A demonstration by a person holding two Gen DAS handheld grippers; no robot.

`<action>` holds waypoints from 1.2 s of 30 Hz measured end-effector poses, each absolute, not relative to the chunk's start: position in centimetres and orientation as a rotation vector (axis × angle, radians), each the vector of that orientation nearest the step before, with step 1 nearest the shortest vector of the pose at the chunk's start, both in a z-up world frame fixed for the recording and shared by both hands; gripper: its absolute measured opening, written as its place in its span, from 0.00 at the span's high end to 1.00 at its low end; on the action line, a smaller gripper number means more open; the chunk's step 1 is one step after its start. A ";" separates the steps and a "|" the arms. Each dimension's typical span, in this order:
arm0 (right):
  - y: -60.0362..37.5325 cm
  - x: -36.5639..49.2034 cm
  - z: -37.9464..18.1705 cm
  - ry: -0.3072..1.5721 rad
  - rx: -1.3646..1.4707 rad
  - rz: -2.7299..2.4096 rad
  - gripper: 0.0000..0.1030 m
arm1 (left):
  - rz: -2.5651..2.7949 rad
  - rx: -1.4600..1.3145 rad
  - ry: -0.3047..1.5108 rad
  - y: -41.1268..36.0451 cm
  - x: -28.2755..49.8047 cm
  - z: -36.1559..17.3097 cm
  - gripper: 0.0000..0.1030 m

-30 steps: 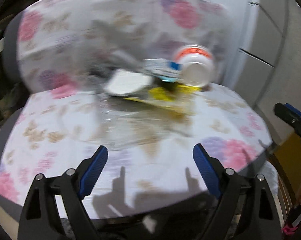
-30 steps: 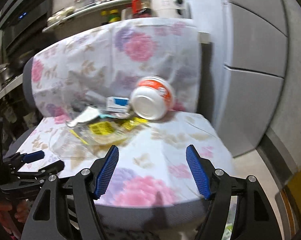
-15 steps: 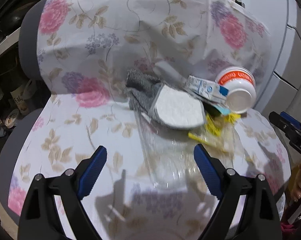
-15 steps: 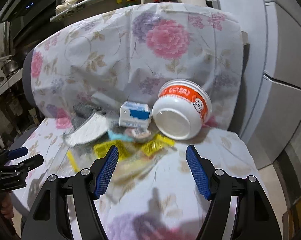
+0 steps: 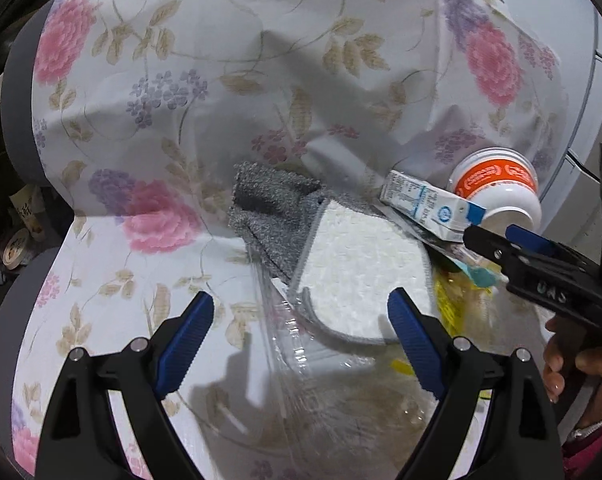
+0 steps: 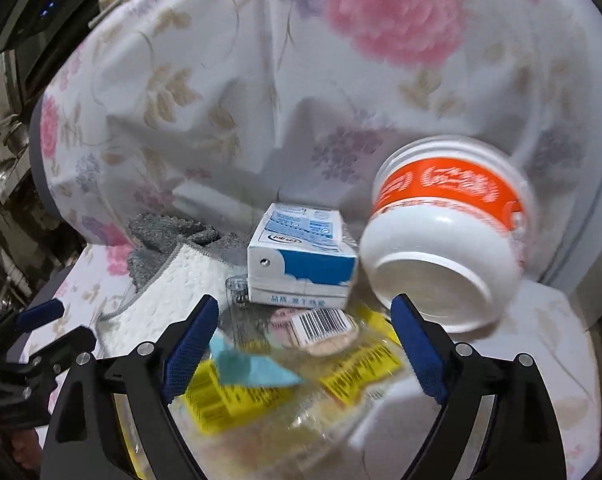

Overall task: Collect trash
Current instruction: 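Grasp the blue-and-white milk carton with the right tool, then grasp the grey-edged scrub pad with the left tool while the right tool holds the carton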

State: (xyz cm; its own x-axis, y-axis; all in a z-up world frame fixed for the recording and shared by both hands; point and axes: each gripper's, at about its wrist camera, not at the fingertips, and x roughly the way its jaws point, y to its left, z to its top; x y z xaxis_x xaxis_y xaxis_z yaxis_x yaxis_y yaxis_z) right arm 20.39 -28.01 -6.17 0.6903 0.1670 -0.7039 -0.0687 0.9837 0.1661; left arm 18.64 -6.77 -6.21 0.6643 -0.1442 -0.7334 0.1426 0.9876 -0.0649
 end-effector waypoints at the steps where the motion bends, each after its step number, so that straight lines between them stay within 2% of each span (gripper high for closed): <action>1: -27.9 20.9 -6.3 0.806 0.134 0.132 0.15 | -0.160 -0.007 0.834 -6.6 18.9 -6.3 0.16; 7: -27.1 23.6 -7.2 0.855 0.141 0.110 0.13 | -0.145 -0.029 0.854 -5.6 19.5 -7.1 0.16; 10: -26.8 24.4 -7.8 0.889 0.161 0.080 0.16 | -0.141 -0.034 0.865 -5.2 19.3 -7.2 0.16; 12: -26.9 24.0 -7.6 0.884 0.170 0.062 0.31 | -0.139 -0.034 0.864 -4.9 18.8 -7.0 0.16; 14: -26.8 23.3 -7.1 0.870 0.183 0.069 0.32 | -0.135 -0.034 0.858 -4.5 18.2 -6.7 0.16; 24: -28.0 11.1 -3.1 0.841 0.210 0.218 0.33 | -0.141 -0.011 0.854 -4.2 14.2 -5.6 0.16; 30: -29.6 3.3 -0.7 0.700 0.055 0.043 0.33 | -0.151 -0.001 0.856 -4.9 12.6 -5.4 0.16; 36: -32.6 1.4 -1.1 0.675 0.110 -0.048 0.33 | -0.178 0.014 0.833 -6.7 12.2 -4.5 0.16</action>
State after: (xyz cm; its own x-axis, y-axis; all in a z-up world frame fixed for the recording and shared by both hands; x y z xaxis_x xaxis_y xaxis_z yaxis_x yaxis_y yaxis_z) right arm 1.36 -32.62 -1.09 0.7801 -0.0085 -0.6257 0.0799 0.9931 0.0861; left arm 12.19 -6.70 -4.49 0.6584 -0.1518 -0.7372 0.1626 0.9850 -0.0577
